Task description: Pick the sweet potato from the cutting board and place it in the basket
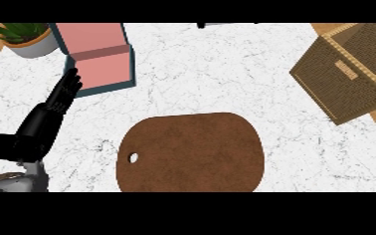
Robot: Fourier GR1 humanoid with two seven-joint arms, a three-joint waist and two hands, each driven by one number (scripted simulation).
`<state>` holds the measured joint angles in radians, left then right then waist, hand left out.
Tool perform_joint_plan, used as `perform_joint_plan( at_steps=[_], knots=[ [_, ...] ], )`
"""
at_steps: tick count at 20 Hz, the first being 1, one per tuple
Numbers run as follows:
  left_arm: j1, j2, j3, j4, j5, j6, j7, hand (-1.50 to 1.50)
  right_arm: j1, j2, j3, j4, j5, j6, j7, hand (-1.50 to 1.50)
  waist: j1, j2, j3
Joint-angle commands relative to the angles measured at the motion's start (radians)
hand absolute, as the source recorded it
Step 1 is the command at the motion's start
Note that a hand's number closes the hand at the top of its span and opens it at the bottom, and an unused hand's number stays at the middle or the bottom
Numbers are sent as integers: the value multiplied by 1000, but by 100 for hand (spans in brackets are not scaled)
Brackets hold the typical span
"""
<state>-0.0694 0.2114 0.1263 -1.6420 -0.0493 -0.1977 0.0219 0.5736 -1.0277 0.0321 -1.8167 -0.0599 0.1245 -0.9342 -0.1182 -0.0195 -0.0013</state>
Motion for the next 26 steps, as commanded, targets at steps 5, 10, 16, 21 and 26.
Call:
perform_joint_plan(
  at_steps=[5, 10, 16, 21, 26],
  knots=[
    [-17, -5, -22, -14, 8, -21, 16, 0, 179, -148, -471, 125, -320, 202, -137, 150, 40, 6, -2],
    [-71, -36, -49, 11, -21, 9, 20, 0, 244, -124, -636, 66, -444, 300, 24, 150, 70, 13, -2],
    [-71, -17, -54, -5, -8, -33, 33, 0, 95, -106, -701, 87, -547, 285, 301, 150, 113, 19, 0],
    [-114, -45, -78, 26, -23, -23, 17, 0, -104, -174, -619, 165, -677, 192, 502, 150, 134, 23, 1],
    [-133, -41, -90, 65, -44, -33, 10, 0, -317, -214, -517, 272, -685, 122, 603, 150, 141, 25, 1]
  ],
)
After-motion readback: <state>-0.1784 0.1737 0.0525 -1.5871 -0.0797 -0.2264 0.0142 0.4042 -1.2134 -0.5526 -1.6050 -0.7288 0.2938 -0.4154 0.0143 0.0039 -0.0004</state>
